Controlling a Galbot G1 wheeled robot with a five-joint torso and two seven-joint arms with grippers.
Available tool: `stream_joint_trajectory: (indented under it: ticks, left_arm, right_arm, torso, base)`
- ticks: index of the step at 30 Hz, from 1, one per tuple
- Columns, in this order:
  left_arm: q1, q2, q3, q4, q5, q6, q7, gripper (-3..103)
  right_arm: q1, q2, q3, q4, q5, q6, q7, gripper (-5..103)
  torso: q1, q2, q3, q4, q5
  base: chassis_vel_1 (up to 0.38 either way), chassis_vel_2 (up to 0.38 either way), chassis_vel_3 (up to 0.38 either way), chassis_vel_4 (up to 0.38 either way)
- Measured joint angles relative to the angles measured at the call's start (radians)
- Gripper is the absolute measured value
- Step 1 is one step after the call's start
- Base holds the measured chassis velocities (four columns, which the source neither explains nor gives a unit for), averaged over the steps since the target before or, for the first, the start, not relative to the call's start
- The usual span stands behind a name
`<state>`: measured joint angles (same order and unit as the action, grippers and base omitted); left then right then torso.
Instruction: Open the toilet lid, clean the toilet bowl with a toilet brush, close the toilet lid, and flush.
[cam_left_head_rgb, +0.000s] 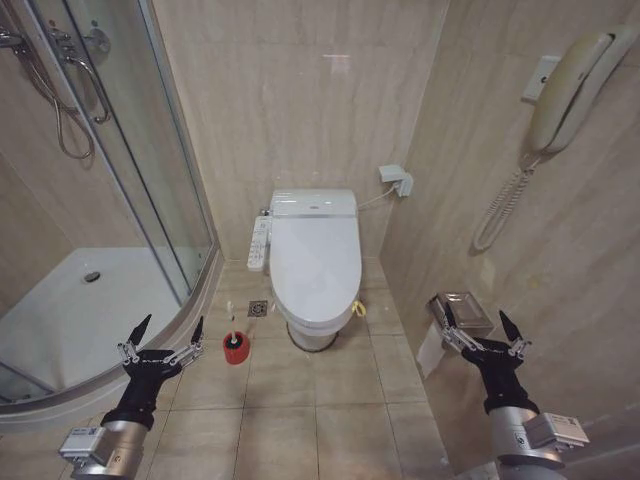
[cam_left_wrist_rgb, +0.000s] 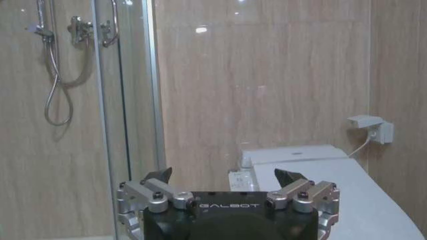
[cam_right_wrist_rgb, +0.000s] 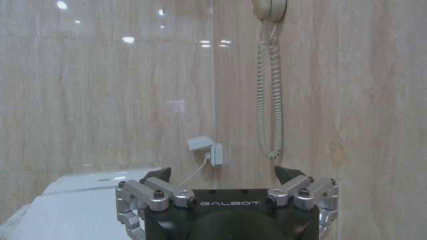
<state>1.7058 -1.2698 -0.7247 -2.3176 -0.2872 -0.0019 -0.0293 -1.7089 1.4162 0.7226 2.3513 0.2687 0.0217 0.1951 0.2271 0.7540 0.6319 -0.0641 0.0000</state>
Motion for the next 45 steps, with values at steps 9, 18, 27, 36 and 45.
stream_joint_trajectory:
  ticks: [9, 18, 27, 36, 45]
  left_arm:
    - [0.0, 0.0, 0.0, 0.0, 0.0, 0.0, 0.0, 100]
    - [0.0, 0.0, 0.0, 0.0, 0.0, 0.0, 0.0, 100]
    - [0.0, 0.0, 0.0, 0.0, 0.0, 0.0, 0.0, 100]
    - [0.0, 0.0, 0.0, 0.0, 0.0, 0.0, 0.0, 100]
    - [0.0, 0.0, 0.0, 0.0, 0.0, 0.0, 0.0, 100]
  right_arm:
    - [0.0, 0.0, 0.0, 0.0, 0.0, 0.0, 0.0, 100]
    - [0.0, 0.0, 0.0, 0.0, 0.0, 0.0, 0.0, 100]
    - [0.0, 0.0, 0.0, 0.0, 0.0, 0.0, 0.0, 100]
    - [0.0, 0.0, 0.0, 0.0, 0.0, 0.0, 0.0, 100]
    - [0.0, 0.0, 0.0, 0.0, 0.0, 0.0, 0.0, 100]
  torso:
    - [-0.001, 0.0, 0.0, 0.0, 0.0]
    - [-0.001, 0.0, -0.001, 0.0003, 0.0002]
    - [-0.002, 0.001, -0.001, -0.0002, 0.0]
    - [0.0, 0.0, 0.0, 0.0, 0.0]
    - [-0.001, 0.0, 0.0, 0.0, 0.0]
  base:
    - [0.046, -0.045, -0.047, 0.042]
    - [0.171, -0.177, -0.179, 0.168]
    - [0.105, -0.087, -0.1, 0.097]
    - [-0.014, 0.018, 0.036, -0.022]
    - [0.0, 0.0, 0.0, 0.0]
